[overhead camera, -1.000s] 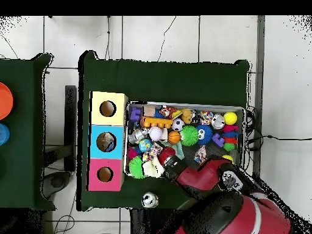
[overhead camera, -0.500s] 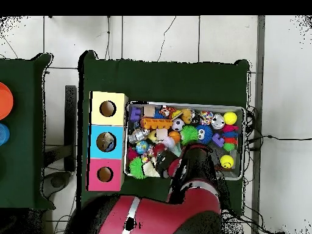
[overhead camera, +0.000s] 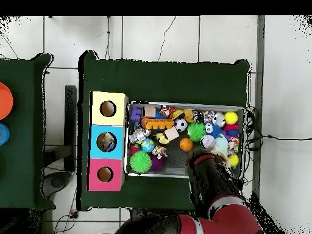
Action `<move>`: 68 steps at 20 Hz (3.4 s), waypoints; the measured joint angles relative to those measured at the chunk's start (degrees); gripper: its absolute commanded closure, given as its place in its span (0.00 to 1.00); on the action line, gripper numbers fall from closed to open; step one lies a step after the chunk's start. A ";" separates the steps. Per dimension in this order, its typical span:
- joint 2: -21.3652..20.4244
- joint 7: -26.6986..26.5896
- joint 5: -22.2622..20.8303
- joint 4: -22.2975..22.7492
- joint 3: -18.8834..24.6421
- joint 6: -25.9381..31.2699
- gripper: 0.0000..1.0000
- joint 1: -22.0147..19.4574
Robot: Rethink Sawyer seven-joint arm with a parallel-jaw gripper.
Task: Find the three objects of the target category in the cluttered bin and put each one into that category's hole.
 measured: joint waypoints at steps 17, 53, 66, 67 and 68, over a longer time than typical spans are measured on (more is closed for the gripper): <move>7.50 -0.01 -25.37 11.41 3.03 47.06 0.00 -0.91; -10.30 -0.02 -13.50 19.18 2.09 1.69 0.00 -2.63; -12.41 -0.02 -13.18 9.55 -12.04 -31.02 0.00 11.04; -12.38 -0.02 -13.19 8.70 -12.54 -32.70 0.00 11.32; -12.32 -0.02 -13.18 8.14 -12.82 -33.55 0.00 11.43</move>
